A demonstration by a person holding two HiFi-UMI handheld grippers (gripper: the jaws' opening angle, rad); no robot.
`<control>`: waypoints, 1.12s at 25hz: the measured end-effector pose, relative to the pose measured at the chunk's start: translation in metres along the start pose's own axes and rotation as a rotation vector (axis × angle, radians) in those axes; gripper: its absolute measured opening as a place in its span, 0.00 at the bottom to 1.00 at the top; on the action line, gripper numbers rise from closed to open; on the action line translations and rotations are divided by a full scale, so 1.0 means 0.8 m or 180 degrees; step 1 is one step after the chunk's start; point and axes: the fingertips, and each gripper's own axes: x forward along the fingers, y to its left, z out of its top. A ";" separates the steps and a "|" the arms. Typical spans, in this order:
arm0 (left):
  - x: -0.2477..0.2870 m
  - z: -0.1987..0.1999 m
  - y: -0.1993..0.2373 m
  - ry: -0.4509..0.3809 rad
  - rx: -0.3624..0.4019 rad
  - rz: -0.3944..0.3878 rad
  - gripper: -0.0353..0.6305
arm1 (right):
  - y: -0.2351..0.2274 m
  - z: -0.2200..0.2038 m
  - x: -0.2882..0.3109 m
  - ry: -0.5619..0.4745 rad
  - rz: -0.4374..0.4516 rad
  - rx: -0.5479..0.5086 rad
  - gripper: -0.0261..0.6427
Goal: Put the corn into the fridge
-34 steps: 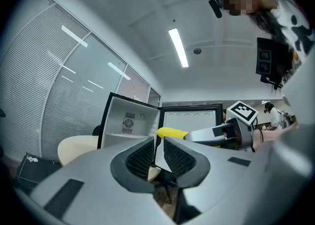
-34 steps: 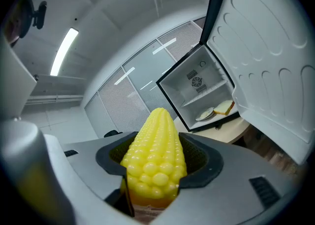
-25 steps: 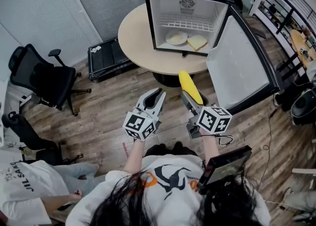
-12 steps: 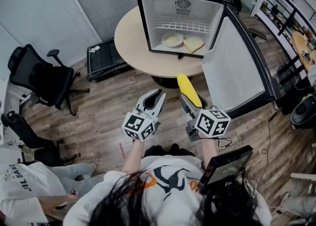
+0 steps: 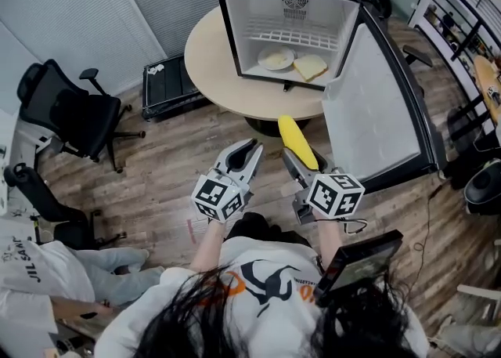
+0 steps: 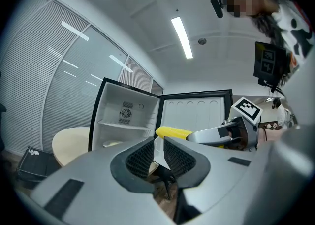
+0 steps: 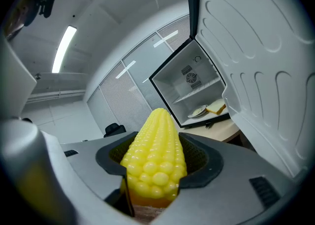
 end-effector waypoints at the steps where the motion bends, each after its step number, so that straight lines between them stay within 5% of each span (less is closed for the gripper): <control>1: 0.001 0.000 0.000 0.0006 0.0011 0.0007 0.14 | 0.000 0.000 0.001 -0.0002 0.0009 0.0000 0.43; 13: 0.032 0.000 0.032 0.0046 0.0081 -0.0014 0.14 | -0.021 0.009 0.037 -0.0026 0.0018 0.0048 0.43; 28: 0.116 0.009 0.163 0.0138 -0.0008 -0.0188 0.14 | -0.038 0.042 0.167 0.0083 -0.0091 0.0196 0.43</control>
